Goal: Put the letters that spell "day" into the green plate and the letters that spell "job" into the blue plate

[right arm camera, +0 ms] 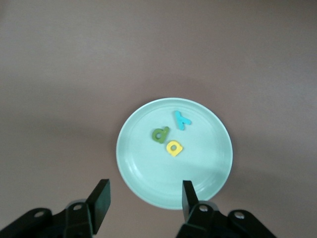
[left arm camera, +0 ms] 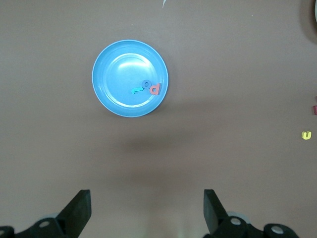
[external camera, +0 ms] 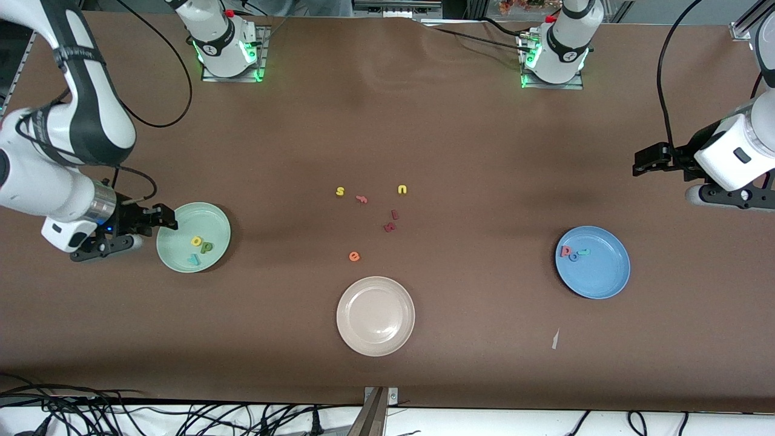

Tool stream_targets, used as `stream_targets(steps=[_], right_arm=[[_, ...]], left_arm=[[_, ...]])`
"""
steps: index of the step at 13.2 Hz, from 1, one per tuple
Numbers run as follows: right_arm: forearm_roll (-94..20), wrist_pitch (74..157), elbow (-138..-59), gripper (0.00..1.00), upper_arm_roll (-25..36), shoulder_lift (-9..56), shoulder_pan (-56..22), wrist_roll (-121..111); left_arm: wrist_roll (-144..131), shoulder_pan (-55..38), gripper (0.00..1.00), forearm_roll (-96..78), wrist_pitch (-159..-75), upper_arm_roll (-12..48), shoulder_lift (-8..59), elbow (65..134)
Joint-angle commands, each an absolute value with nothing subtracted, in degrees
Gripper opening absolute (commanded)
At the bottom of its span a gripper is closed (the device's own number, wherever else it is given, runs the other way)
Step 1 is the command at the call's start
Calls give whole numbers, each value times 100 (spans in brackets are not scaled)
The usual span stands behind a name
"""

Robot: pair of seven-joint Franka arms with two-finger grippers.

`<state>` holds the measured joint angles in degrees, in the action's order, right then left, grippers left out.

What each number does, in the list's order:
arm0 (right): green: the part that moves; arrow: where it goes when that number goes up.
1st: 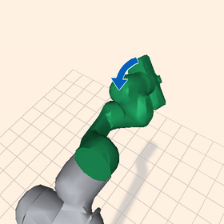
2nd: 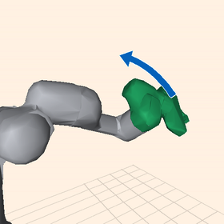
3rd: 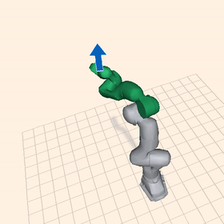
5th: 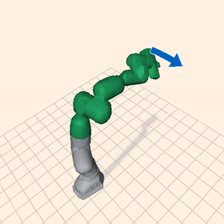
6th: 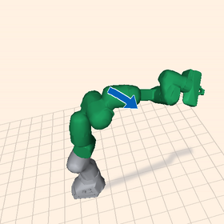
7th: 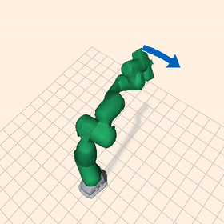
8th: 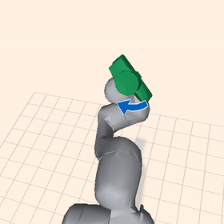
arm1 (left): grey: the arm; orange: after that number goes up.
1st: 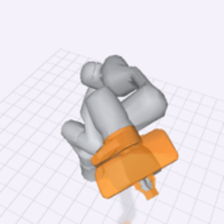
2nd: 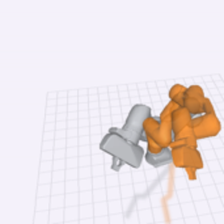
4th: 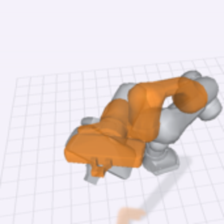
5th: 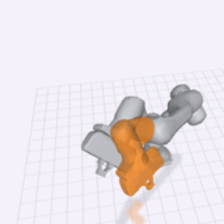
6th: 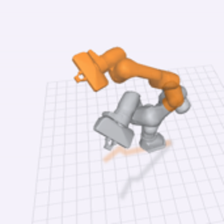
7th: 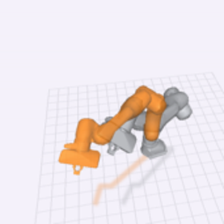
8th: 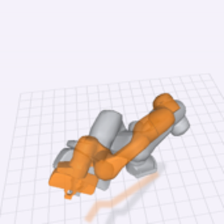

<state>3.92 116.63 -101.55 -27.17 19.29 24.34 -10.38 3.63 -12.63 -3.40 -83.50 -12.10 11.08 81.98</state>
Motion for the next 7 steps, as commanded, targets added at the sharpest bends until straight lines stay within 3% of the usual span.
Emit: stream_targets(steps=[1,5,7], right_arm=[[308,11033,-9810,68,-2804,1740,2461,-923],[299,10398,-9299,71,-2778,1487,2339,-923],[290,10135,-9168,77,-2237,1354,1718,-914]], left_arm=[[475,-1248,100,-439,-8385,-1239,1107,8174],[475,-1248,100,-439,-8385,-1239,1107,8174],[475,-1248,100,-439,-8385,-1239,1107,8174]])
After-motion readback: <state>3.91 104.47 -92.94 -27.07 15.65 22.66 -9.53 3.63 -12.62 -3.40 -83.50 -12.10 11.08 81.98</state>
